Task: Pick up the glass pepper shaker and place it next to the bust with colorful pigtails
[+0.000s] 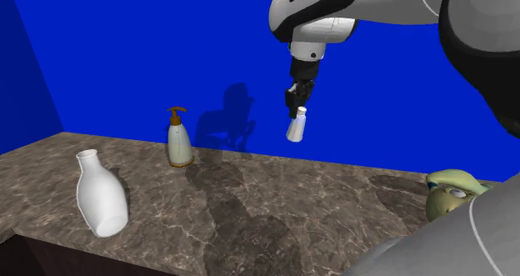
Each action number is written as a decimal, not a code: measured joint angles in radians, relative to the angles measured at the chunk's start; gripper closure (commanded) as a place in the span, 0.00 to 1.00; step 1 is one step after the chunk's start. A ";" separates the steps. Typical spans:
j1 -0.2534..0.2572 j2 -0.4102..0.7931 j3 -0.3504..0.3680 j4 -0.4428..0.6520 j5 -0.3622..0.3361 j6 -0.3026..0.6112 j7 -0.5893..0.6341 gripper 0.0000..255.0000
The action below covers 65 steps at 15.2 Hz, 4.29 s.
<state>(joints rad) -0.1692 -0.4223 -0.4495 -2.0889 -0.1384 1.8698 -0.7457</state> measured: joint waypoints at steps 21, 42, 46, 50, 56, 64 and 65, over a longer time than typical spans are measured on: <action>-0.288 -0.591 -0.108 -0.266 -0.247 -0.285 -0.271 1.00; -0.448 -0.787 -0.329 -0.196 -0.479 -0.462 -0.603 1.00; -0.464 -0.813 -0.356 -0.253 -0.506 -0.429 -0.602 1.00; -0.479 -0.835 -0.387 -0.302 -0.537 -0.398 -0.604 1.00; -0.501 -0.863 -0.434 -0.374 -0.582 -0.350 -0.602 1.00; -0.526 -0.888 -0.513 -0.462 -0.654 -0.279 -0.599 1.00; -0.528 -0.889 -0.524 -0.471 -0.664 -0.270 -0.600 1.00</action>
<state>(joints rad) -0.6976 -1.3117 -0.9735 -2.5595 -0.8020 1.5999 -1.3454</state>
